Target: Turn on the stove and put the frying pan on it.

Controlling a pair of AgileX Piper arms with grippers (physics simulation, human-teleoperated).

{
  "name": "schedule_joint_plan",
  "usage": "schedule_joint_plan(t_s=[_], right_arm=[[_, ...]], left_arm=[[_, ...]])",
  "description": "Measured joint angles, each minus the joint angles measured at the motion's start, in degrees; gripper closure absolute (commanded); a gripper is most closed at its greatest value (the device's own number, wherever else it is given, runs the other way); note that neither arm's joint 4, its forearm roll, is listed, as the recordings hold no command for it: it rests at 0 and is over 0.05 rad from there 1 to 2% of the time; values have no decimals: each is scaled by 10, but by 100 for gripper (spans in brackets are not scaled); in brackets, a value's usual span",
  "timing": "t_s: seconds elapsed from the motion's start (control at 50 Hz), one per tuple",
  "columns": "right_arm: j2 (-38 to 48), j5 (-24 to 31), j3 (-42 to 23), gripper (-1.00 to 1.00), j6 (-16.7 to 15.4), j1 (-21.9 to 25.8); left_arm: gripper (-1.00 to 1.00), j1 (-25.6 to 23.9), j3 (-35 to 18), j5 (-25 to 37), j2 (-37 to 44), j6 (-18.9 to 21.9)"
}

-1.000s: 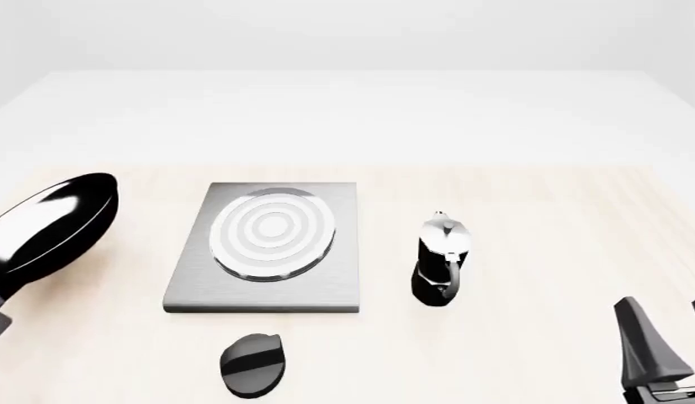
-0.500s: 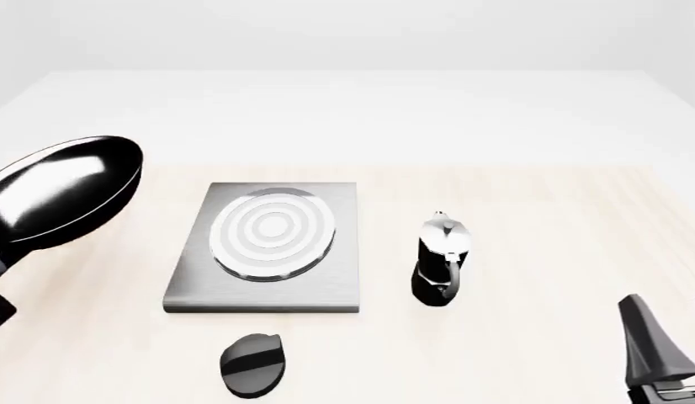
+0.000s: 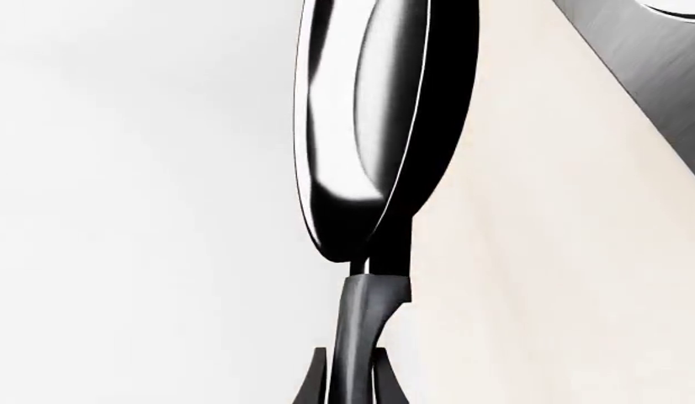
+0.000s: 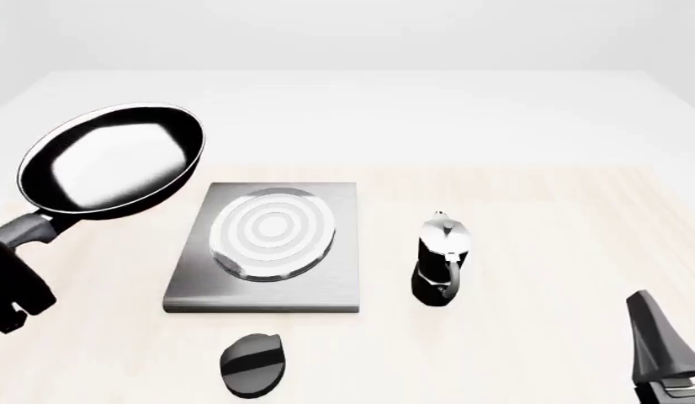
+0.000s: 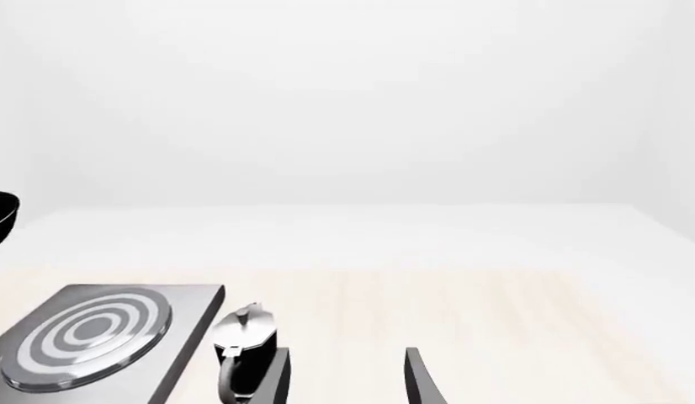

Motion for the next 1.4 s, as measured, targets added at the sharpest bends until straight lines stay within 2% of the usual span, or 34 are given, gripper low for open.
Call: schedule_joint_plan(t_s=[0.3, 0.88, 1.4], right_arm=[[0, 3, -6, -100, 3, -8], [0, 10, -14, -100, 3, -28], [0, 13, -14, -100, 1, -36]], left_arm=[[100, -67, 17, -70, 38, 29], [100, -159, 15, -170, 123, 67], [100, -213, 47, -289, 226, 86]])
